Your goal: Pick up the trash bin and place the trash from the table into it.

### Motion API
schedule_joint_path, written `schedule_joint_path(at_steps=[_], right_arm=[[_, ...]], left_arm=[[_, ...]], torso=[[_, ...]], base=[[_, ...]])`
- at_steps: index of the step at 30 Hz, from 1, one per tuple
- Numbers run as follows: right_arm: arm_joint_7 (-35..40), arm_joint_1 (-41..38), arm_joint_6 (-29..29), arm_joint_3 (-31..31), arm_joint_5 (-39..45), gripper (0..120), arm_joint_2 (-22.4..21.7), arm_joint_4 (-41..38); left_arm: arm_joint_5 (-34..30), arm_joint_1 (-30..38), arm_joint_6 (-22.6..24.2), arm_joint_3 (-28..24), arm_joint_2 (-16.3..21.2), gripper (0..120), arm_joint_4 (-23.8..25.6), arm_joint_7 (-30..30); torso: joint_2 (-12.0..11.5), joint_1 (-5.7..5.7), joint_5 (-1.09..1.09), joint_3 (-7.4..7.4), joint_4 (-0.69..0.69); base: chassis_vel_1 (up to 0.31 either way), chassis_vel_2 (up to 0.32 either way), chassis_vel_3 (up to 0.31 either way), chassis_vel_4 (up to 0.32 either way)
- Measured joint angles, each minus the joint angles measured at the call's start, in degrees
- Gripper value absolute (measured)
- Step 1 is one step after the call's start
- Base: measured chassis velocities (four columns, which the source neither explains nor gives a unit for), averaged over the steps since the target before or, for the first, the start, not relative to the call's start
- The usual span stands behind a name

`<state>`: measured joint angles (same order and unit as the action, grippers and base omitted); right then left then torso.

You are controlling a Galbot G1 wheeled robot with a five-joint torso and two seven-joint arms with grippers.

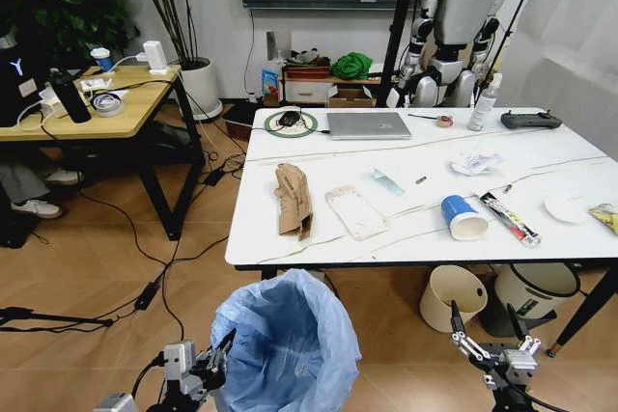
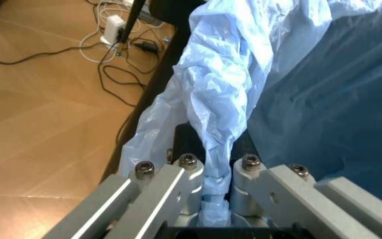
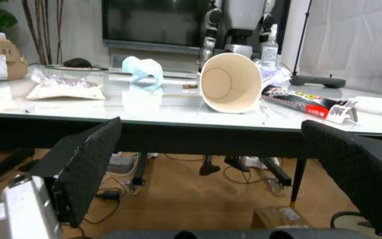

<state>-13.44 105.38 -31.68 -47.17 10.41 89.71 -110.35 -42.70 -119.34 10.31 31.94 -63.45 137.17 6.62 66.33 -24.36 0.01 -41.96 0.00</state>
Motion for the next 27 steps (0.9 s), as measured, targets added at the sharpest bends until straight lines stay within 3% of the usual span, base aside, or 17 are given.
schedule_joint_path(at_steps=[11, 27], right_arm=[[4.3, -0.61, 1.97, -2.07, 2.72, 100, -2.71, -2.55], [4.52, 2.18, 1.82, -2.37, 4.51, 100, -2.39, -7.69]], left_arm=[[1.16, 0.85, 1.94, 1.35, -0.3, 0, -2.15, -0.98], [1.83, 1.57, 2.1, 1.22, -0.64, 0, -1.45, 0.11]], torso=[[-0.32, 0.14, 0.0, 0.18, 0.01], [-0.58, 0.26, -0.01, 0.33, 0.0]], base=[[0.0, 0.0, 0.0, 0.0], [0.0, 0.0, 0.0, 0.0]])
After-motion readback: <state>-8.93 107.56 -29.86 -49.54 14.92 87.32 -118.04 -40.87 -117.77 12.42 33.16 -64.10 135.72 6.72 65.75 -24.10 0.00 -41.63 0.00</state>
